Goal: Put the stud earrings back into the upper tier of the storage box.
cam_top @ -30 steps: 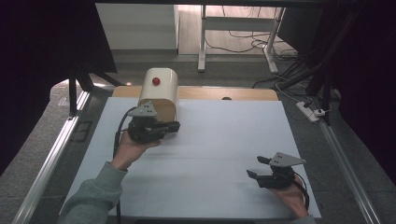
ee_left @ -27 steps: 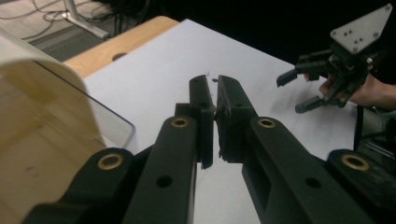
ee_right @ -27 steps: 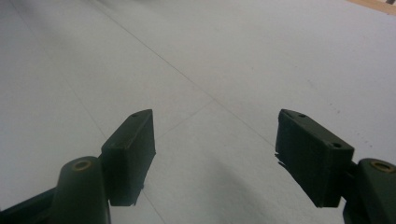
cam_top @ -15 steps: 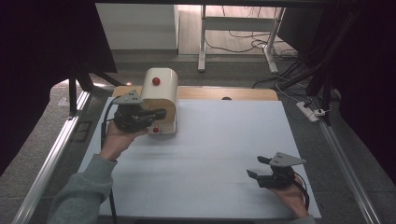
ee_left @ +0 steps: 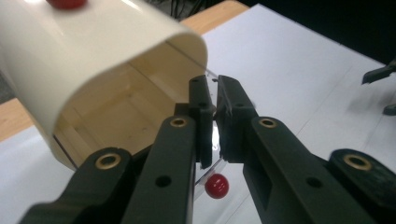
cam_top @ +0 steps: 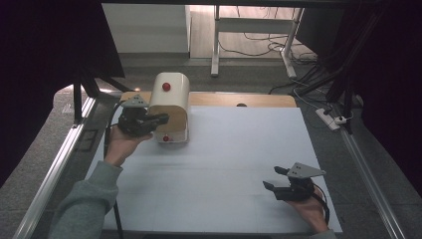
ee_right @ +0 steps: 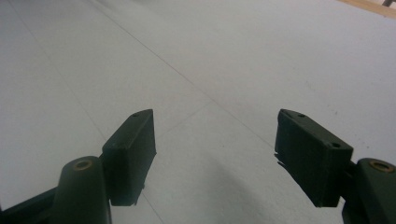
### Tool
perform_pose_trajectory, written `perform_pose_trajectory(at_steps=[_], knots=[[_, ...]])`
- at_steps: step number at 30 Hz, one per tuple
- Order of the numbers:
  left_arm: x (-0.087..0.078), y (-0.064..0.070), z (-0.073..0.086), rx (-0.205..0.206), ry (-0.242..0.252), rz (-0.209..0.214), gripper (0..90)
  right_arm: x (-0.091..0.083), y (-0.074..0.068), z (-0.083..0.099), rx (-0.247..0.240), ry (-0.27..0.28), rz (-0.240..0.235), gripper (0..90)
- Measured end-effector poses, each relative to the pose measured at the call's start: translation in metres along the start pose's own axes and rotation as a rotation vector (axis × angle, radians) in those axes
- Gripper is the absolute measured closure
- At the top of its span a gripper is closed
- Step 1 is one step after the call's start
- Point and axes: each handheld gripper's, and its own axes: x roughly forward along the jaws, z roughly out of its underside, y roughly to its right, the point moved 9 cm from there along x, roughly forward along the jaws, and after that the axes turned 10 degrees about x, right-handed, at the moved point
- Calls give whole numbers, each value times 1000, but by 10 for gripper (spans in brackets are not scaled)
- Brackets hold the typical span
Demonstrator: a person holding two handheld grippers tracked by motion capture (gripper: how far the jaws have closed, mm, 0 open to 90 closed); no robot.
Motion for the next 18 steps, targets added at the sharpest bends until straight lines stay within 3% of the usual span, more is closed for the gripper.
perform_pose_trajectory(at_steps=[8,10,12,18], knots=[[14,-4,8,-8,-32,9,826,1,-1,1,1,-2,-4,282],[16,-1,8,-13,-30,27,750,0,0,0,2,-2,-1,282],[14,0,7,2,-25,7,679,-1,1,1,0,-7,3,282],[-3,8,7,9,27,0,523,-1,-1,0,-5,-2,-1,282]])
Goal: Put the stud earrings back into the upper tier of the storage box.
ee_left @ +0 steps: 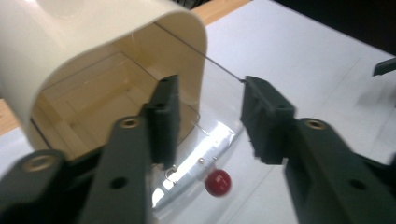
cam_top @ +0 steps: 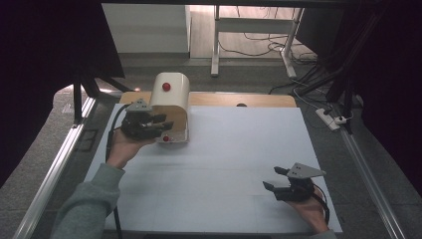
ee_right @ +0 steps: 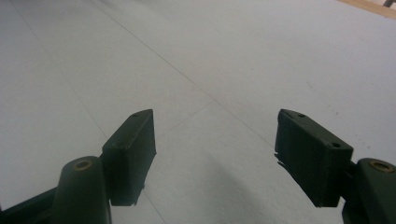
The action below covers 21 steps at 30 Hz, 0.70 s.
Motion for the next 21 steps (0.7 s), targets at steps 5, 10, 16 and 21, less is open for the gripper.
perform_pose_trajectory(at_steps=[5,10,16,21], knots=[[-20,15,19,-9,40,2,452,0,0,0,3,3,-5,281],[-32,32,50,-6,20,-4,427,0,0,-1,0,6,-8,282],[-32,49,88,-7,-12,5,394,0,0,-1,1,6,-7,281],[-29,59,114,-27,-14,24,393,0,0,0,-2,3,-6,281]])
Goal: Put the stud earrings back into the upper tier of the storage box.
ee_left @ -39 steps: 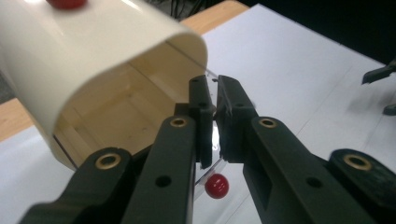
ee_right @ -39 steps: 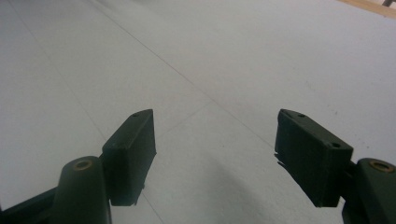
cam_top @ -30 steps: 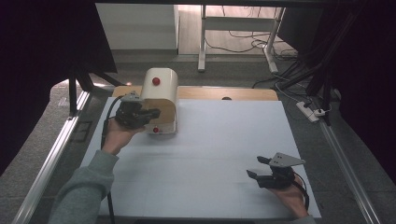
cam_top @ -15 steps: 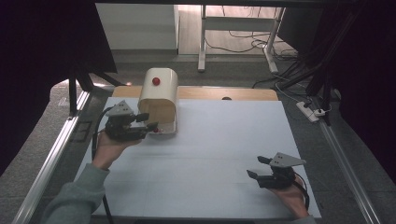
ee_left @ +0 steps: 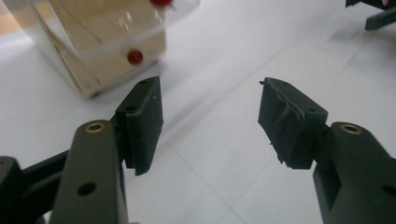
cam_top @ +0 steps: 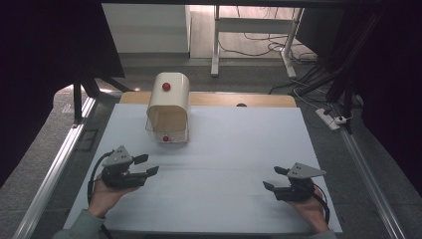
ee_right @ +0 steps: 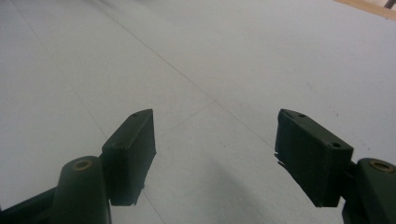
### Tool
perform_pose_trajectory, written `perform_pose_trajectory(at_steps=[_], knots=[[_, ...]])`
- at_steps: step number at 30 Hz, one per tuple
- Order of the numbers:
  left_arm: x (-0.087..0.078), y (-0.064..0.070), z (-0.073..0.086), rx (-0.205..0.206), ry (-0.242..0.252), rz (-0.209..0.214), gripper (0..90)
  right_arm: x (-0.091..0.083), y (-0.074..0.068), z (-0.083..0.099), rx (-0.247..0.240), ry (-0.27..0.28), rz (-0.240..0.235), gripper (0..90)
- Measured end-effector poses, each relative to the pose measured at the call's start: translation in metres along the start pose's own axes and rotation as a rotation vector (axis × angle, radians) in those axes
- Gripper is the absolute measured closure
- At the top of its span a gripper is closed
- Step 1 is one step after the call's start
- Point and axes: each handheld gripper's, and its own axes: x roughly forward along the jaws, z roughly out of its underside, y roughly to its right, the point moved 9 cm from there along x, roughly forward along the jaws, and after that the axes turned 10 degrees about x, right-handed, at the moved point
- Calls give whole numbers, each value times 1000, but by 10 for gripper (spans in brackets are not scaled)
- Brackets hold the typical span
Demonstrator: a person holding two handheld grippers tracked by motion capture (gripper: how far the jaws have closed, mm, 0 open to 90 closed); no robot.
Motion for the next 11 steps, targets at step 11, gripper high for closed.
perform_pose_trajectory(at_steps=[11], knots=[[4,6,28,-19,-27,10,389,-2,0,-3,-6,19,0,282]])
